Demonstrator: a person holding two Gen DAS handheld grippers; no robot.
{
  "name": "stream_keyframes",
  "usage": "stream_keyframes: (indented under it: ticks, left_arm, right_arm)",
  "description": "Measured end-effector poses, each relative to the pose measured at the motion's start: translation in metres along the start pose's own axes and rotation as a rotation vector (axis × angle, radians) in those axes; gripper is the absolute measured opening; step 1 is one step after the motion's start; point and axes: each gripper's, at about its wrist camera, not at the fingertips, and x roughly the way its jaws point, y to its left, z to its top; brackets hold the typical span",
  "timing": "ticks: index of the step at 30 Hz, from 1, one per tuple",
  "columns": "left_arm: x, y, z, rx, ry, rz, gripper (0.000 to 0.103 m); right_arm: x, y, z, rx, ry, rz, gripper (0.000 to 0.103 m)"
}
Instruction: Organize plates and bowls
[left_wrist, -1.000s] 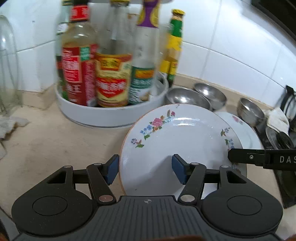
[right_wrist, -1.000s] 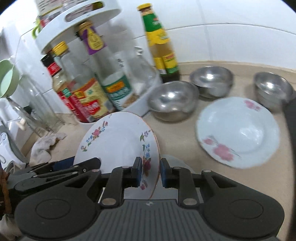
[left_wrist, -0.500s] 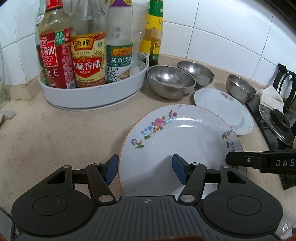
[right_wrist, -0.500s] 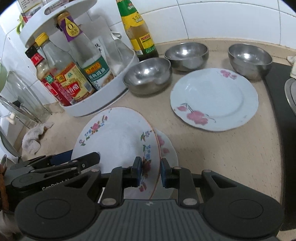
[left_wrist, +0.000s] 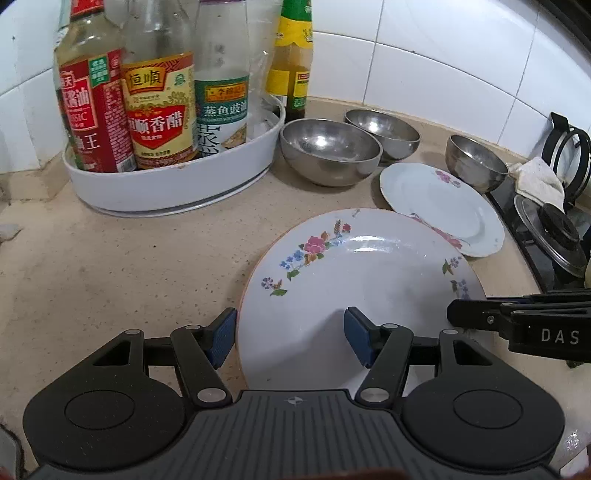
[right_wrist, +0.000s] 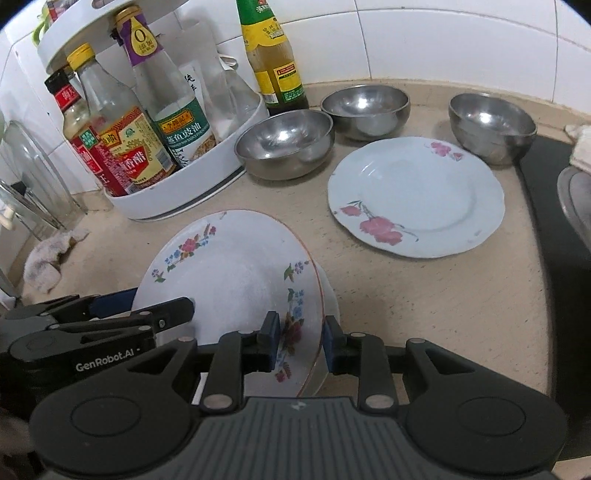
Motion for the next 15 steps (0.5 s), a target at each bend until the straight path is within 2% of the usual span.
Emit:
stream_keyframes:
  ticks: [15]
  left_arm:
    - [0.0029,-0.0011,0.0027,0.019,-0.002,-0.004,0.069]
  right_arm:
    - [0.0087,0.0073,-0.0037,-0.082,0.009,-0.077,0.028]
